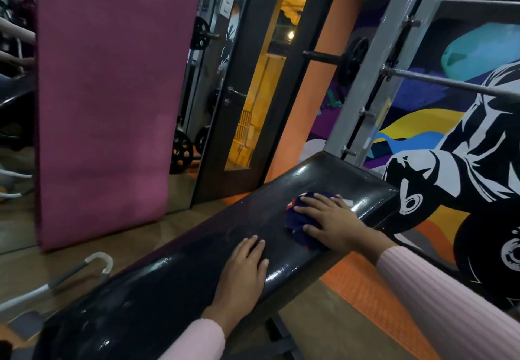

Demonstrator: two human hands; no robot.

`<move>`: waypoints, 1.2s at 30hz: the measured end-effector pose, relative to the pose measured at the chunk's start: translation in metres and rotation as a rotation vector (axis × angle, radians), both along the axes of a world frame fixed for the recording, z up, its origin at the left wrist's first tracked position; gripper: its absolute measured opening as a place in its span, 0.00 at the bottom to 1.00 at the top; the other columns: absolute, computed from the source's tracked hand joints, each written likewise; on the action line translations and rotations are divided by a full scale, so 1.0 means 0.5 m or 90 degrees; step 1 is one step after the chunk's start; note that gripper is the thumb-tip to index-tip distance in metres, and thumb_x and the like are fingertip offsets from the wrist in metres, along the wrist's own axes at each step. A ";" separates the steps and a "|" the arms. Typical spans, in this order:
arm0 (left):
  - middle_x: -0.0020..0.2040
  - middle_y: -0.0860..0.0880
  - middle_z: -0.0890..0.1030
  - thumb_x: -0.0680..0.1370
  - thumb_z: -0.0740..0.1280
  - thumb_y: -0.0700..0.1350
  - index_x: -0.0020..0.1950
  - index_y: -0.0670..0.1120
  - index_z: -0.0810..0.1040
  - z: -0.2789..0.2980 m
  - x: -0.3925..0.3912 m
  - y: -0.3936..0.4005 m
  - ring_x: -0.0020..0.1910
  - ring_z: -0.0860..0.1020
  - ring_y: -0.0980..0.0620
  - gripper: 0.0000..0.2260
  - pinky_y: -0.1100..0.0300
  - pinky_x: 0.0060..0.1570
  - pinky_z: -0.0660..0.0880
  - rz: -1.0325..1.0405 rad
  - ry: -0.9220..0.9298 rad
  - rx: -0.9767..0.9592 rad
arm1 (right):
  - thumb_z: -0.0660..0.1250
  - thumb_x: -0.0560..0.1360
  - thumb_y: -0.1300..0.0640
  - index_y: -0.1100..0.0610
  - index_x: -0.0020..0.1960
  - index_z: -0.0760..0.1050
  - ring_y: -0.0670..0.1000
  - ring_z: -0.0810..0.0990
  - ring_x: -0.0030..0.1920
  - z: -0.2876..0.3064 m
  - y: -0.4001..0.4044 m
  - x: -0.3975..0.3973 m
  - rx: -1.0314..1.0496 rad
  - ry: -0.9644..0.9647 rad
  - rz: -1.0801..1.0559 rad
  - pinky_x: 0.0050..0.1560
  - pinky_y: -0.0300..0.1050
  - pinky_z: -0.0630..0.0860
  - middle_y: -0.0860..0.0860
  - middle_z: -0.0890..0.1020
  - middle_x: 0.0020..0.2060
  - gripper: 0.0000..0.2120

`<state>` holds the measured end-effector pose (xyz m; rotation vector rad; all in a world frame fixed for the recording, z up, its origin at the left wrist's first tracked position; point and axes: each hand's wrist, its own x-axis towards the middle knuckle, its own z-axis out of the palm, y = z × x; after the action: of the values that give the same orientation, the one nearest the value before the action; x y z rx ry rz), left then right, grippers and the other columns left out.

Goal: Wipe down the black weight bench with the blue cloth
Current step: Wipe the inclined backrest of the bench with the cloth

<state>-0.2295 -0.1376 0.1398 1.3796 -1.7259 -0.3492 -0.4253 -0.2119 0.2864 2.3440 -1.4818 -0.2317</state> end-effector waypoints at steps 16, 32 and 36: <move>0.78 0.52 0.57 0.82 0.58 0.47 0.77 0.50 0.59 -0.007 0.003 0.059 0.77 0.53 0.53 0.23 0.58 0.74 0.55 -0.007 -0.018 0.062 | 0.52 0.79 0.41 0.40 0.76 0.50 0.50 0.44 0.78 -0.025 0.052 -0.003 0.024 -0.012 -0.009 0.76 0.57 0.41 0.43 0.50 0.78 0.27; 0.76 0.56 0.60 0.80 0.62 0.44 0.75 0.51 0.64 -0.049 0.045 0.088 0.75 0.57 0.58 0.22 0.65 0.71 0.52 -0.019 0.001 0.050 | 0.46 0.75 0.36 0.39 0.76 0.51 0.50 0.45 0.78 -0.055 0.063 -0.009 -0.038 -0.064 -0.035 0.75 0.55 0.41 0.43 0.52 0.78 0.29; 0.74 0.56 0.63 0.80 0.63 0.43 0.73 0.51 0.67 -0.053 0.042 0.089 0.74 0.59 0.59 0.22 0.70 0.68 0.50 0.005 0.019 0.050 | 0.48 0.78 0.40 0.43 0.77 0.51 0.55 0.44 0.78 -0.063 0.020 0.075 -0.046 -0.049 -0.109 0.74 0.59 0.40 0.47 0.50 0.79 0.28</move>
<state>-0.2085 -0.0932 0.1133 1.4299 -1.6967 -0.4350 -0.3880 -0.2018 0.2548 2.1936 -1.7009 -0.1290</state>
